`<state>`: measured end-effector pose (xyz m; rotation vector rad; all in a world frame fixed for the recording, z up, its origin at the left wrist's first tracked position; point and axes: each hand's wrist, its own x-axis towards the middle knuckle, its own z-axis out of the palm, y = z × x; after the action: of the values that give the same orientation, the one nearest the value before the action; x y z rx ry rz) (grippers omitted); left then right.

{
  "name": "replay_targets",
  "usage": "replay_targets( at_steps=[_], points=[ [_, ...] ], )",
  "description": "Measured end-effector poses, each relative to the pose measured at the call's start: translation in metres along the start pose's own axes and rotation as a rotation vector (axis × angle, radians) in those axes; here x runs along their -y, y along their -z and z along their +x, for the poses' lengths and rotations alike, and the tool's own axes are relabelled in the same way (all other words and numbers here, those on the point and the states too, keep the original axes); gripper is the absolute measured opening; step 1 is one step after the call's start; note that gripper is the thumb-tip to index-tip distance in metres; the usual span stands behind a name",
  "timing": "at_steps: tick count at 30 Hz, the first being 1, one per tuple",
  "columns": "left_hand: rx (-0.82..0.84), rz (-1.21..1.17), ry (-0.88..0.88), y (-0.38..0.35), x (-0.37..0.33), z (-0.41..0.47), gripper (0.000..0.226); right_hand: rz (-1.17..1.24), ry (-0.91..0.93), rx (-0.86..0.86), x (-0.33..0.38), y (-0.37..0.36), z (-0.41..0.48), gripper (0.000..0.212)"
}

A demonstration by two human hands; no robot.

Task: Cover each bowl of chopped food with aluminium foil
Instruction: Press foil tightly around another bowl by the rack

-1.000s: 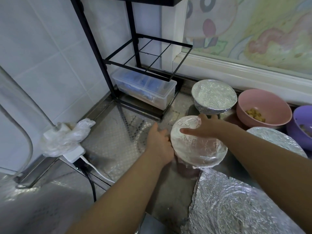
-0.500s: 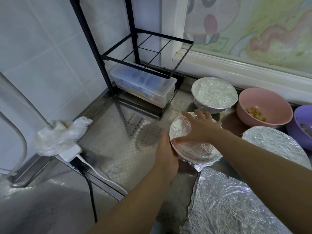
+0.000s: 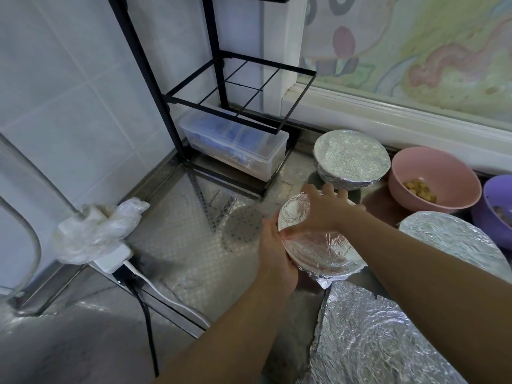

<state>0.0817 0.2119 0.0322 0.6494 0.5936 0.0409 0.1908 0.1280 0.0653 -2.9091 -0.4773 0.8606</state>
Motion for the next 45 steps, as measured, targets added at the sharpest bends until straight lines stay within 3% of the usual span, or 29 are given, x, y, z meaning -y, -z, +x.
replay_targets(
  at_steps=[5,8,12,15,23,29,38,45],
  points=[
    [0.059,-0.1,0.115,0.009,-0.01,0.012,0.062,0.05,-0.046,0.07,0.0,-0.001,0.005,0.169],
    [0.008,-0.044,0.183,0.02,-0.022,0.018,0.051,0.04,-0.045,0.023,0.001,-0.008,-0.002,0.162],
    [-0.16,0.198,0.242,0.036,-0.012,0.009,0.024,0.018,-0.012,0.025,-0.001,-0.014,0.003,0.159],
    [-0.223,0.213,0.329,0.04,-0.001,-0.006,0.01,0.036,-0.026,0.036,-0.002,-0.012,0.0,0.154],
    [-0.131,0.008,0.388,0.042,-0.002,-0.011,0.011,0.05,-0.03,0.035,-0.001,-0.011,-0.007,0.149],
    [-0.158,-0.069,0.418,0.044,-0.001,-0.01,0.016,0.054,-0.033,0.029,0.0,-0.011,-0.008,0.145],
    [-0.276,0.23,0.26,0.028,-0.004,-0.004,0.017,0.051,-0.037,0.021,0.001,-0.012,-0.008,0.146],
    [-0.288,0.48,-0.023,0.031,0.007,-0.007,0.022,0.056,-0.041,0.013,0.002,-0.011,-0.009,0.152]
  ],
)
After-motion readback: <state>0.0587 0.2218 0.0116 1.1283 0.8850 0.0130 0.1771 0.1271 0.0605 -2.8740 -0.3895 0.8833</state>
